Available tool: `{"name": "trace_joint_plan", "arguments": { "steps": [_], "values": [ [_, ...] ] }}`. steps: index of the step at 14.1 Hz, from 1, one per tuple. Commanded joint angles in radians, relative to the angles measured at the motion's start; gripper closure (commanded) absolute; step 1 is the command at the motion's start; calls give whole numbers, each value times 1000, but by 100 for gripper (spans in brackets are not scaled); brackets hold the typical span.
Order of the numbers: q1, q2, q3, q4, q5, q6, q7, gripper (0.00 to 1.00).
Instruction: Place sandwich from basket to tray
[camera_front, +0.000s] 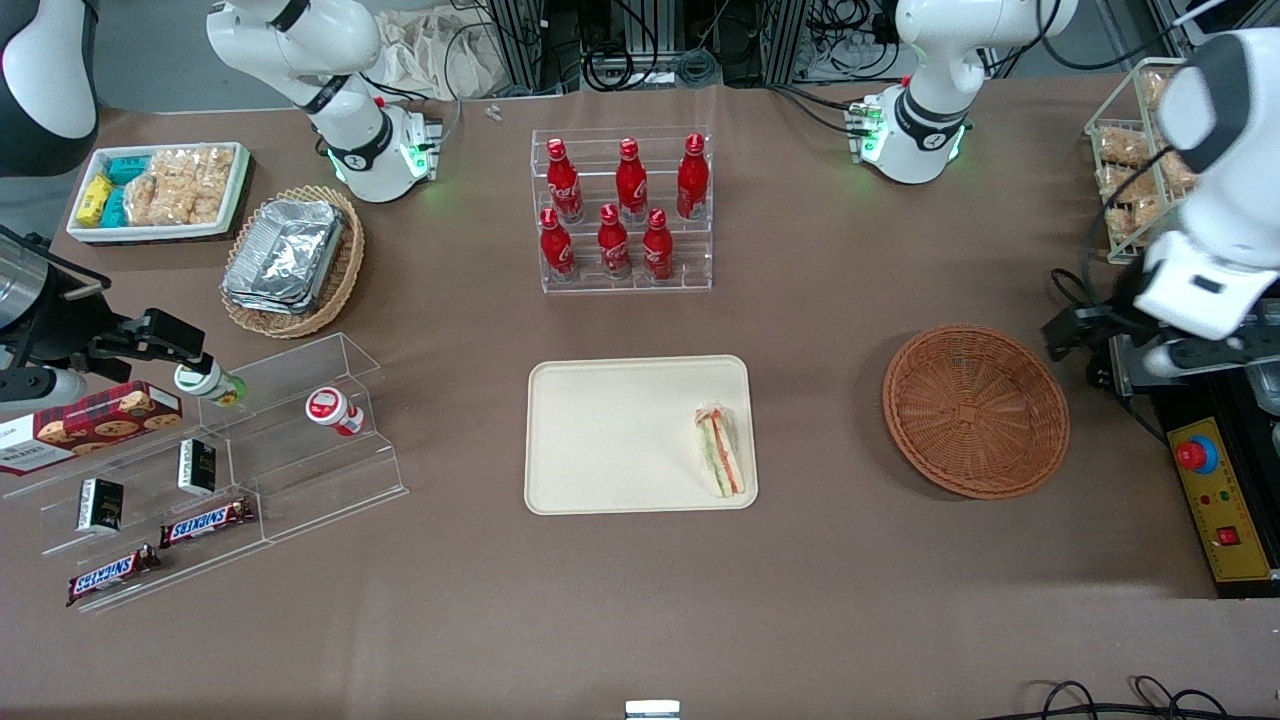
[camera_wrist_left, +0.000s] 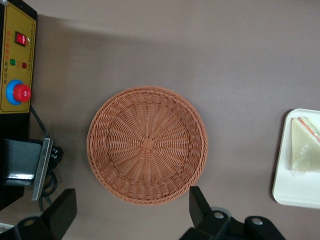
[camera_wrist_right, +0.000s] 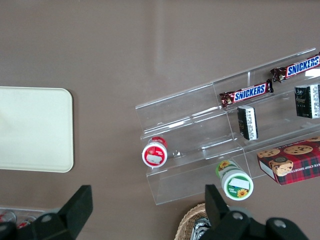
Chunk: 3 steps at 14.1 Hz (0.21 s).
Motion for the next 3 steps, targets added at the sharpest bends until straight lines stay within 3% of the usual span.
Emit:
{"name": "trace_joint_plan", "arguments": {
  "steps": [1,3],
  "values": [
    [-29,118,12,172,-25,-88,-8,0],
    [-29,146,12,212,-23,-111,-16,0]
  ]
}}
